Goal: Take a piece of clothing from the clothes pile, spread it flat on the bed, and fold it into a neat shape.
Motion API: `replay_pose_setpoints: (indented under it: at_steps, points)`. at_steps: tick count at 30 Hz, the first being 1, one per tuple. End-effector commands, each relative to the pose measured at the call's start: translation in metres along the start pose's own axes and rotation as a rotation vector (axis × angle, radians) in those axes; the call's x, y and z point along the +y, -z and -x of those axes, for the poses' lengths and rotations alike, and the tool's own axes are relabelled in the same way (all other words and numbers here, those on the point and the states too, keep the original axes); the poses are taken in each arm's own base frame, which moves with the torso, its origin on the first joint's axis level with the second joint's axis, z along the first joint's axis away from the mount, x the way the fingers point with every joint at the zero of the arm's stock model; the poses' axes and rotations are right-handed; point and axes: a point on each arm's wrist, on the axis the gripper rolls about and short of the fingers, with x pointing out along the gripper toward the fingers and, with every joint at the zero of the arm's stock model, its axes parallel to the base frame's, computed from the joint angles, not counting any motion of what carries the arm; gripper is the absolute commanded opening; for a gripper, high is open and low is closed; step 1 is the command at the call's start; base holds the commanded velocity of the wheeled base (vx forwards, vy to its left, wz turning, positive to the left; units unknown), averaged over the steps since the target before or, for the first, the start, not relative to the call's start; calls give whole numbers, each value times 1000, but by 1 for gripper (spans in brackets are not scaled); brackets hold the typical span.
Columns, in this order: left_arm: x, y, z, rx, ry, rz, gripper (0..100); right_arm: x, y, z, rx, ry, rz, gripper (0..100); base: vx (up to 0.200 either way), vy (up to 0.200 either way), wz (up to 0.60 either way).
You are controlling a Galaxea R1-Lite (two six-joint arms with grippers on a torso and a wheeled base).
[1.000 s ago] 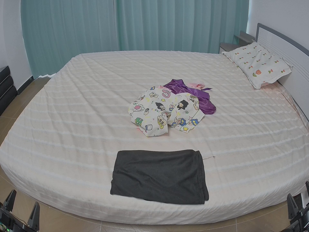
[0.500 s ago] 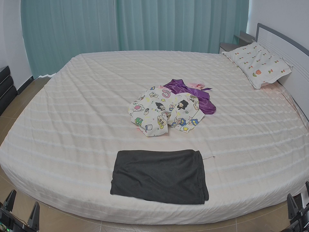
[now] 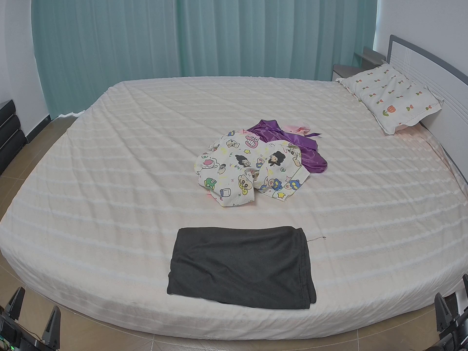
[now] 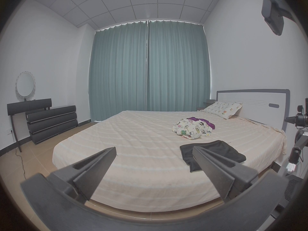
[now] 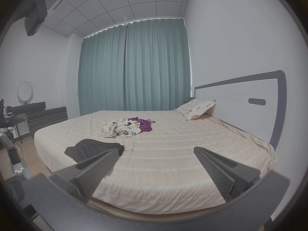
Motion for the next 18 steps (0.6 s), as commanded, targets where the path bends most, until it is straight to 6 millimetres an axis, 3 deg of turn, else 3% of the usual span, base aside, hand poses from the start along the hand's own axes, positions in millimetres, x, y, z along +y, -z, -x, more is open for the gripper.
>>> replay_pose_setpoints:
  at_steps: [1, 18]
  points:
    - [0, 5, -1, 9, 0, -1, 100, 0, 5, 0, 1, 0, 1, 100, 0, 0, 0]
    - [0, 5, -1, 7, -2, 0, 100, 0, 5, 0, 1, 4, -5, 100, 0, 0, 0]
